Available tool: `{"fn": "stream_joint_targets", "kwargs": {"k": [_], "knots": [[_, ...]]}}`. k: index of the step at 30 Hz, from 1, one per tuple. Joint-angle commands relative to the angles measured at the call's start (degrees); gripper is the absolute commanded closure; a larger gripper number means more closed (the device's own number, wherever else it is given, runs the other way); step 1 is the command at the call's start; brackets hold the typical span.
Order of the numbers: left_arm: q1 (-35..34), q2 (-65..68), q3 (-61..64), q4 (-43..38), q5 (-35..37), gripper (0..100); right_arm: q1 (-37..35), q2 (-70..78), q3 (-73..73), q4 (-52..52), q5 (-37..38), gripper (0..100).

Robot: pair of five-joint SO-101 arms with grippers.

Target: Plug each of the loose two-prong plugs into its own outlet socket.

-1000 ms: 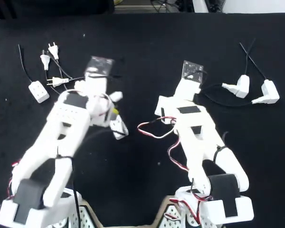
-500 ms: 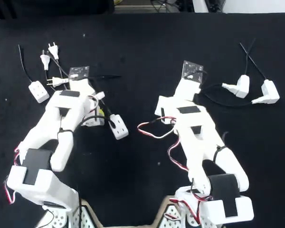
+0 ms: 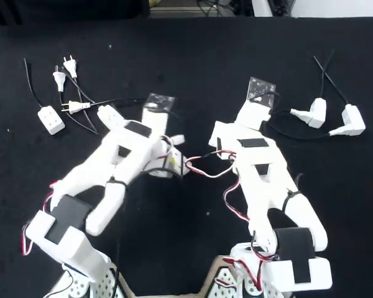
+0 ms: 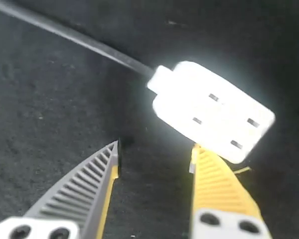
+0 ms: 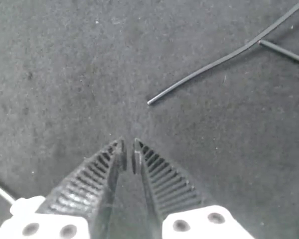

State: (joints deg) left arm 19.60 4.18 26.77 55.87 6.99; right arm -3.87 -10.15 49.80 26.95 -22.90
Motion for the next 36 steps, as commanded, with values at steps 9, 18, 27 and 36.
{"fn": "stream_joint_targets", "kwargs": {"k": [9, 18, 27, 36], "knots": [[-8.48, -5.98, -16.84, 9.14, -4.04, 77, 0.88, -2.59, -1.63, -1.23, -0.53, 98.7], [-15.43, 5.71, -12.88, -7.30, 11.16, 77, 0.88, -2.59, -1.54, -0.97, -0.44, 98.7], [-15.78, 10.37, -12.35, -4.40, 11.69, 77, 0.79, -2.59, -1.71, -0.97, -0.44, 98.7], [-15.87, 10.29, -12.88, 7.56, 11.60, 77, 0.79, -2.59, -1.80, -1.05, -0.44, 98.7]]}}
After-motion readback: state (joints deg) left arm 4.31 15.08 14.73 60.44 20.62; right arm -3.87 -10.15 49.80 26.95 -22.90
